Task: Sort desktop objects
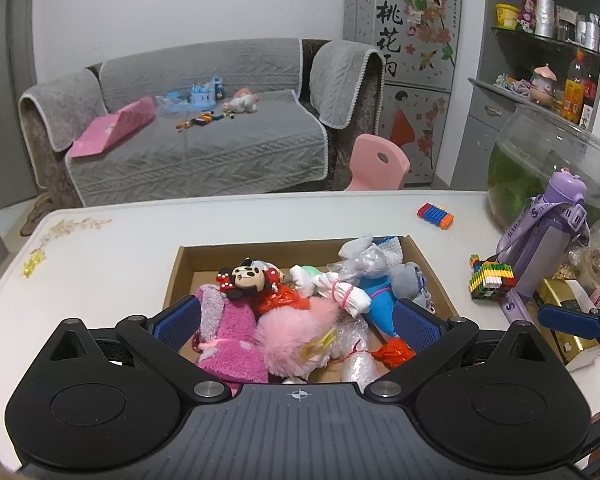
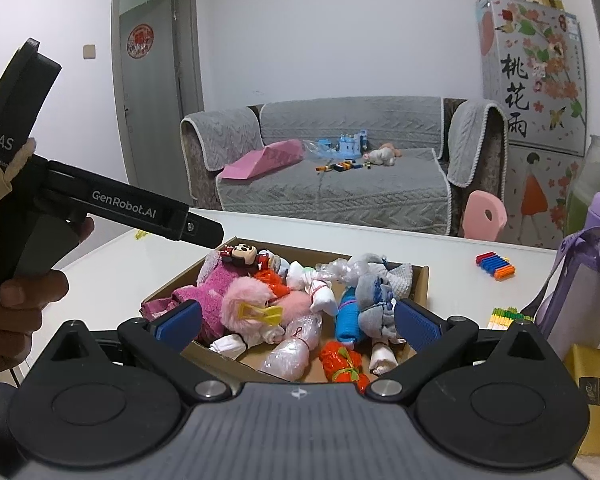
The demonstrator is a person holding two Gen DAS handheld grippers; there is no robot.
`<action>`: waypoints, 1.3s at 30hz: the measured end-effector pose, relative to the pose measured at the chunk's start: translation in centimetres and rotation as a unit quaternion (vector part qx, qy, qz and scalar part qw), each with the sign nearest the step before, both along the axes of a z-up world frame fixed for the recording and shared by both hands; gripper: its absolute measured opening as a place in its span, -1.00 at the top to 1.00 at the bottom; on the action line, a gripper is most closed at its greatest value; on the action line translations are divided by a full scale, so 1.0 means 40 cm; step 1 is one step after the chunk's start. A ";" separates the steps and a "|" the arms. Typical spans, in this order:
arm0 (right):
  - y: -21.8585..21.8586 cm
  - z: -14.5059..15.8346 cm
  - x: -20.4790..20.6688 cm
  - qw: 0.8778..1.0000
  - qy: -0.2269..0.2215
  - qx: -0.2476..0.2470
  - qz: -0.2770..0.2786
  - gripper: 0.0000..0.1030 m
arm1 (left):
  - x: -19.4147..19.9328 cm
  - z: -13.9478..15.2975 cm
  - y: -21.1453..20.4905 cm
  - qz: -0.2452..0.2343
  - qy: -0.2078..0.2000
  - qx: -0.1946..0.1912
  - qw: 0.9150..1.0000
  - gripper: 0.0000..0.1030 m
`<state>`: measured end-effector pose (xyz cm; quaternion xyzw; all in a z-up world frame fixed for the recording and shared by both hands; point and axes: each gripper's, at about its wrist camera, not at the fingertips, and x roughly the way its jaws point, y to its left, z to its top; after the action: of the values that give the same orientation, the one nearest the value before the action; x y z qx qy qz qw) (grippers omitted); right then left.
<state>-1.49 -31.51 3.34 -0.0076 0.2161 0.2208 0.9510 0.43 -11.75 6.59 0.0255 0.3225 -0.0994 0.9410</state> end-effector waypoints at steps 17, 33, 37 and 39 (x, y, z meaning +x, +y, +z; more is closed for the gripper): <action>0.006 -0.007 -0.013 1.000 0.005 -0.007 0.006 -0.98 | -0.011 0.011 0.007 0.002 -0.005 0.004 1.000 -0.99; 0.021 -0.014 -0.018 1.000 0.013 -0.016 0.013 -0.98 | -0.015 0.008 0.017 0.003 -0.005 0.002 1.000 -0.99; 0.023 -0.016 -0.020 1.000 0.015 -0.019 0.015 -0.98 | -0.018 0.008 0.018 0.003 -0.006 0.003 1.000 -0.99; 0.024 -0.017 -0.020 1.000 0.016 -0.020 0.015 -0.98 | -0.019 0.008 0.019 0.003 -0.007 0.003 1.000 -0.99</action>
<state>-2.31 -30.53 2.64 -0.0262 0.2352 0.2313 0.9437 -0.33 -10.98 6.91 0.0280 0.3159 -0.0953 0.9436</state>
